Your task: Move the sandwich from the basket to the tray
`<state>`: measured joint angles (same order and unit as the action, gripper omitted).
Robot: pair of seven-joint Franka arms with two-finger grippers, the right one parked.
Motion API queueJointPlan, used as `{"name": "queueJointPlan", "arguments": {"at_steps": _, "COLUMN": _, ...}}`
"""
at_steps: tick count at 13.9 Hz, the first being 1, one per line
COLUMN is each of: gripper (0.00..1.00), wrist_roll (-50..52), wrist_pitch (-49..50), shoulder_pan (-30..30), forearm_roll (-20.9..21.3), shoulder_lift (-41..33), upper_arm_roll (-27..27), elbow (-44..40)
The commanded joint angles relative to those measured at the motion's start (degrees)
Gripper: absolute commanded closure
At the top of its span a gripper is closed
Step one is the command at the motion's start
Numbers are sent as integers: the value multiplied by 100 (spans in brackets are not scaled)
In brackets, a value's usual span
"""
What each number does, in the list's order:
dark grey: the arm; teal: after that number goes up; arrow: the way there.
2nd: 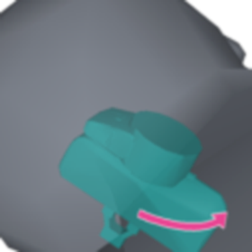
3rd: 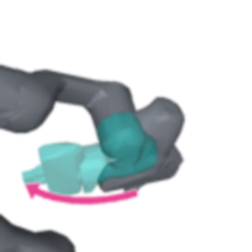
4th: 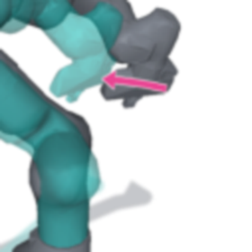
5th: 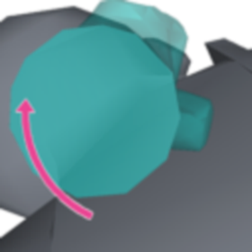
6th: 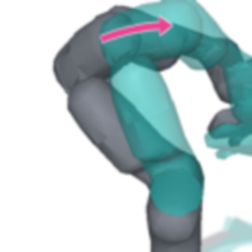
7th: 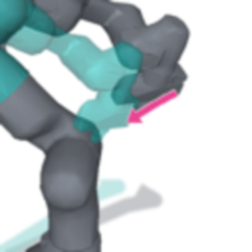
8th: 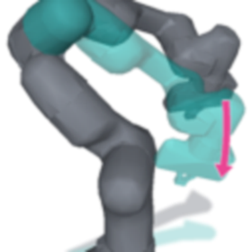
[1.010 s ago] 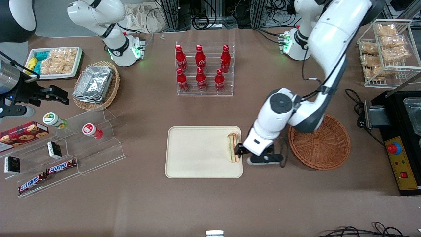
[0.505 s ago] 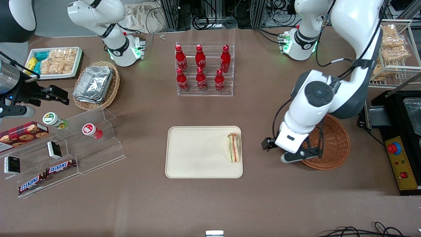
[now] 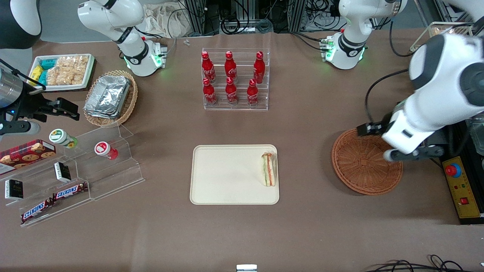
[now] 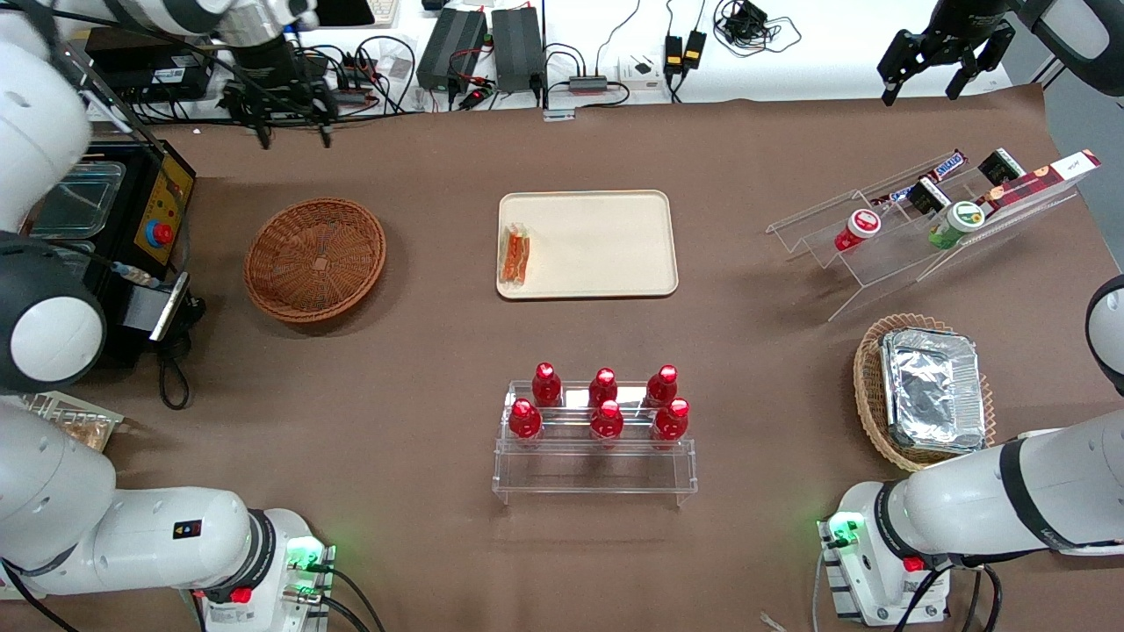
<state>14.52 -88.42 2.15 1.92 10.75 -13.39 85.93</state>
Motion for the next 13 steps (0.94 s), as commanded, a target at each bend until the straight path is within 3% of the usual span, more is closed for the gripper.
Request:
{"name": "queueJointPlan", "arguments": {"at_steps": 1, "gripper": 0, "wrist_roll": -598, "wrist_pitch": 377, "shoulder_pan": -223, "forearm_roll": -217, "shoulder_lift": -764, "upper_arm_roll": 625, "elbow": 405}}
{"name": "queueJointPlan", "arguments": {"at_steps": 4, "gripper": 0, "wrist_roll": -854, "wrist_pitch": 343, "shoulder_pan": -294, "forearm_roll": -219, "shoulder_lift": -1644, "upper_arm_roll": 970, "elbow": 1117}}
{"name": "queueJointPlan", "arguments": {"at_steps": 13, "gripper": 0, "wrist_roll": -784, "wrist_pitch": 677, "shoulder_pan": -259, "forearm_roll": -95, "shoulder_lift": -1076, "upper_arm_roll": 979, "elbow": 48}}
